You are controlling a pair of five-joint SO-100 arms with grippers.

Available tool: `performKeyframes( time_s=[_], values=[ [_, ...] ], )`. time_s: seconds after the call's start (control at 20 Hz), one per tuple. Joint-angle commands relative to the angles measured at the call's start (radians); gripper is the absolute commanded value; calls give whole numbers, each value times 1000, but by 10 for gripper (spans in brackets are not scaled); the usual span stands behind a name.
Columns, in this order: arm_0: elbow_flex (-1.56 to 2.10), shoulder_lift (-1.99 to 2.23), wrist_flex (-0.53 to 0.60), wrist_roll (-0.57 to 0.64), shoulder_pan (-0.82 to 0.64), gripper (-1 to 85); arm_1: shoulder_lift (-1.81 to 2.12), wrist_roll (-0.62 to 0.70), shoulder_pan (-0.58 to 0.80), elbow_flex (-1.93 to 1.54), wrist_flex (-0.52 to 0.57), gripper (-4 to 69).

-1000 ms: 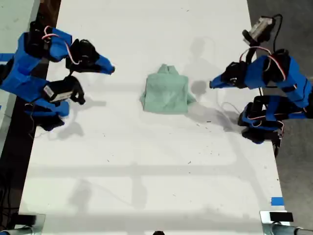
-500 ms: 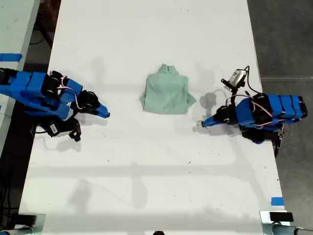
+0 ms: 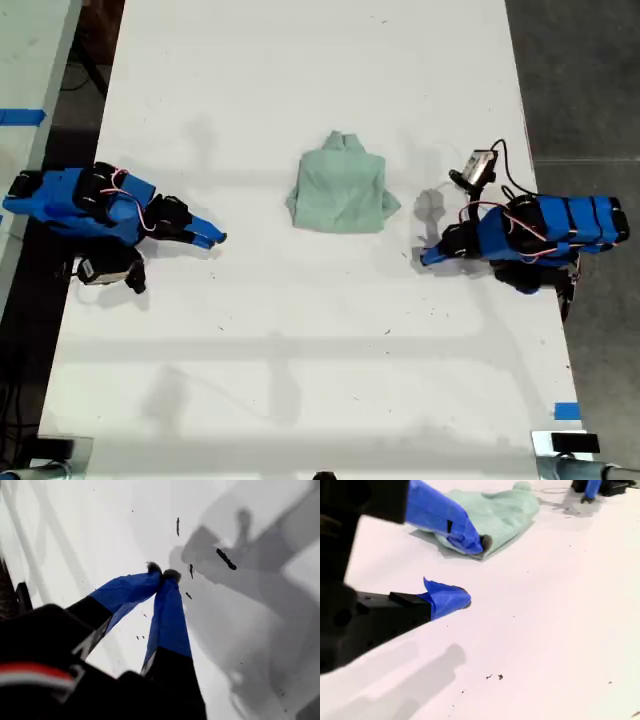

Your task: Fold t shirt

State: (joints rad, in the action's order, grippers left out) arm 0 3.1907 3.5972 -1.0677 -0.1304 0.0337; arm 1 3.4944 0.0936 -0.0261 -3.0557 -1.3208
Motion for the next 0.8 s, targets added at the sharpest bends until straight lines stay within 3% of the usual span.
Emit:
performKeyframes(
  time_s=[0.0,0.75],
  values=[
    [20,8,-2,32,26,165,11,184,-26,-55,-2,18],
    [20,8,-2,29,21,165,11,166,-26,-55,-3,19]
  ],
)
